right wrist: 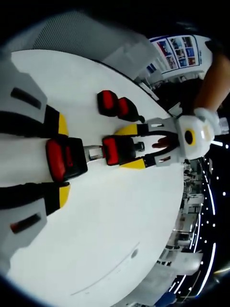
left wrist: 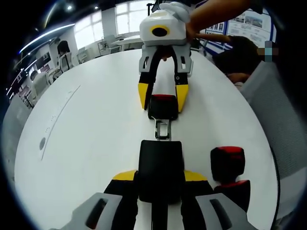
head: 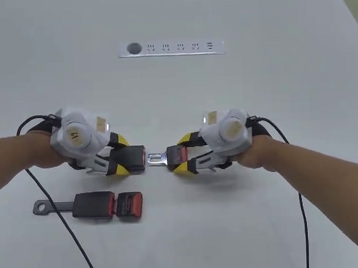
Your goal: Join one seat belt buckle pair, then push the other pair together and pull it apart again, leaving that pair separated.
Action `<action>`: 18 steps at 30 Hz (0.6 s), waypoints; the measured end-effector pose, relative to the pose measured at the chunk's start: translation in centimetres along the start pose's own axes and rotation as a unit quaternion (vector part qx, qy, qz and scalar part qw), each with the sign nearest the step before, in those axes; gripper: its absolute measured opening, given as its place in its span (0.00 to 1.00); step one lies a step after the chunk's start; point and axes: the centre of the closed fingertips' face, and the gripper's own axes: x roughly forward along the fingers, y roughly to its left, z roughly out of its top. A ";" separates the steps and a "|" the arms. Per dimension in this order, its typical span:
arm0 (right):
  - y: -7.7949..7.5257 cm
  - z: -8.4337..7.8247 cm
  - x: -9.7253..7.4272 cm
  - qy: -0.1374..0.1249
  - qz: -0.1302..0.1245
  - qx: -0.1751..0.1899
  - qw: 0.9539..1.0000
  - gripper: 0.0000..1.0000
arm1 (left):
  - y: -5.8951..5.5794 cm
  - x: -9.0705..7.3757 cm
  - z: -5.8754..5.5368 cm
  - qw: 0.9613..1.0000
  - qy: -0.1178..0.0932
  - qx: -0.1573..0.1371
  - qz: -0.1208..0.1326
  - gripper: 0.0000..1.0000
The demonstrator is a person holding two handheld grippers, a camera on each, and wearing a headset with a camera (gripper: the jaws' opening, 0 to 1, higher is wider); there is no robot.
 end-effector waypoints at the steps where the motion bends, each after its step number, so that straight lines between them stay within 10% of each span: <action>1: 0.0 -0.2 -0.2 -0.001 -0.001 0.002 1.000 0.36 | 0.0 0.0 0.0 1.000 0.001 0.000 0.000 0.35; 18: -0.8 -3.7 -4.0 -0.001 -0.020 0.020 1.000 0.36 | 0.0 0.0 0.1 1.000 0.015 0.001 0.000 0.35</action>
